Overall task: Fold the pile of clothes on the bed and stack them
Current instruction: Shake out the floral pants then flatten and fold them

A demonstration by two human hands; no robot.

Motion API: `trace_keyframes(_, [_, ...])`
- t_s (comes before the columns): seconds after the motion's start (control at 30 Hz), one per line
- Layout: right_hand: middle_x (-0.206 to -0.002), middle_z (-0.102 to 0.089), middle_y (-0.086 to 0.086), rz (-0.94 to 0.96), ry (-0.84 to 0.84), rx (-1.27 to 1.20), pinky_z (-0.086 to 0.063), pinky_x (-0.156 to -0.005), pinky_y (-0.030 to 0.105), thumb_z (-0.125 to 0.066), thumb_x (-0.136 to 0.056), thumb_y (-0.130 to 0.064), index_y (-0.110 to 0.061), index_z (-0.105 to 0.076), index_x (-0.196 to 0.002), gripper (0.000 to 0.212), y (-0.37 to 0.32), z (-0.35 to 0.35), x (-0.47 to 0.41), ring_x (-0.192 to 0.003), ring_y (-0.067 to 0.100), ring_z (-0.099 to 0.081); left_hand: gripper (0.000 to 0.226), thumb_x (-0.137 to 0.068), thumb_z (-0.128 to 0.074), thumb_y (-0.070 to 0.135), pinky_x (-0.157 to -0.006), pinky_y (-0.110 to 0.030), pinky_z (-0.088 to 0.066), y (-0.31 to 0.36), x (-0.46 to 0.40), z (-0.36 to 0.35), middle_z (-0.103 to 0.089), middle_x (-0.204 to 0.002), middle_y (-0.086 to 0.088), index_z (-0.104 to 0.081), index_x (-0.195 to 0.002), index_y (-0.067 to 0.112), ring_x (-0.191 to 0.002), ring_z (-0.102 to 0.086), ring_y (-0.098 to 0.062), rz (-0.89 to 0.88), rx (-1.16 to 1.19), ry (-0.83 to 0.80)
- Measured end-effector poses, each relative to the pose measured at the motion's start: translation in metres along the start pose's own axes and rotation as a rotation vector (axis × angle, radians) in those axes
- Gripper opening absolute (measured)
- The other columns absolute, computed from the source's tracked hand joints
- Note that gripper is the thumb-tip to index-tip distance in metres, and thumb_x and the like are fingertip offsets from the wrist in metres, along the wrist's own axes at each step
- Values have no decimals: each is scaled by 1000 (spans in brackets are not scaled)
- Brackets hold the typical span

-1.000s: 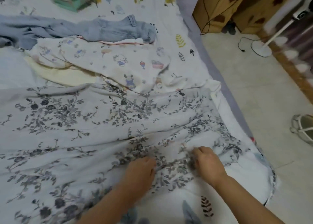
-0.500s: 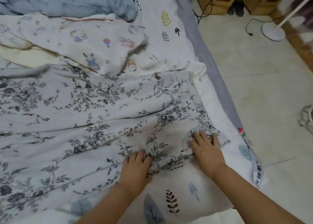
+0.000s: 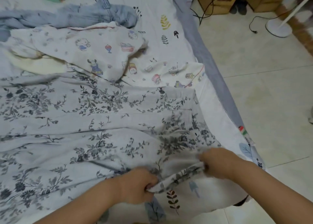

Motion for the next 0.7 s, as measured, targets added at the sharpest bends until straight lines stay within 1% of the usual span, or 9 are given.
trace_keyframes(0.07, [-105, -59, 6, 25, -180, 21, -40, -59, 24, -57, -87, -22, -13, -58, -113, 28, -6, -3, 13, -91, 23, -58, 27, -85, -53, 14, -52, -22, -23, 9, 5, -3, -37, -72, -2, -34, -66, 12, -57, -31, -9, -30, 114, -133])
trace_keyframes(0.13, [-95, -55, 3, 14, -329, -10, -41, -42, 16, -62, -85, -22, -10, -60, -109, 27, -6, -5, 24, -80, 19, -52, 19, -86, -53, 16, -52, -22, -27, 13, 11, -1, -36, -66, 5, -41, -72, 11, -52, -34, -4, -35, 178, -211])
trace_keyframes(0.2, [-91, -53, 1, 13, -362, -63, -41, -39, 14, -65, -83, -20, -11, -59, -101, 21, -4, -3, 30, -79, 18, -51, 8, -86, -51, 16, -48, -12, -33, 11, 16, 7, -40, -66, 13, -46, -80, 19, -49, -41, 6, 11, 208, -172])
trace_keyframes(0.3, [-87, -60, 1, -30, -229, -199, -48, -63, 21, -61, -80, -12, -19, -58, -83, 9, 10, 6, 29, -74, 15, -54, 13, -87, -53, 9, -54, -7, -40, -3, 22, 35, -52, -81, 13, -50, -88, 21, -58, -47, 13, 78, 261, 148])
trace_keyframes(0.4, [-80, -56, -6, -70, -58, -283, -42, -60, 17, -64, -79, -22, -27, -51, -73, 16, 27, 23, 19, -73, 11, -53, 24, -88, -57, 20, -70, -13, -43, -23, 29, 61, -58, -98, 9, -58, -111, 26, -80, -55, 1, 189, 41, 439])
trace_keyframes(0.43, [-80, -55, -6, -81, 2, -313, -40, -59, 15, -68, -78, -27, -28, -51, -74, 18, 33, 31, 16, -74, 11, -52, 22, -89, -54, 26, -71, -18, -42, -28, 31, 67, -56, -98, 7, -57, -111, 27, -85, -56, -7, 236, -64, 519])
trace_keyframes(0.5, [-71, -52, -7, -112, 131, -397, -32, -49, 10, -72, -76, -30, -26, -48, -66, 26, 46, 49, 7, -65, 8, -48, 10, -94, -46, 32, -64, -26, -39, -38, 35, 75, -54, -85, 5, -50, -95, 24, -77, -55, -15, 346, -175, 661])
trace_keyframes(0.6, [-59, -45, -7, -176, 309, -515, -27, -46, 17, -74, -76, -30, -21, -44, -56, 37, 63, 74, -7, -54, 6, -41, 22, -97, -40, 38, -52, -27, -30, -59, 36, 76, -47, -64, 8, -34, -82, 22, -58, -45, -13, 447, -148, 738])
trace_keyframes(0.7, [-58, -48, -6, -248, 410, -641, -28, -49, 24, -76, -74, -28, -23, -49, -54, 34, 73, 89, -25, -54, 7, -43, 32, -89, -49, 48, -51, -27, -33, -76, 35, 94, -49, -58, 5, -41, -73, 21, -55, -48, -11, 380, 74, 721])
Point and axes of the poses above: each hand's wrist, its own x-axis away from the middle knuckle, its own z-axis out of the back of the hand, y = z × x, the point moved 5 cm from there along -x, towards the middle knuckle
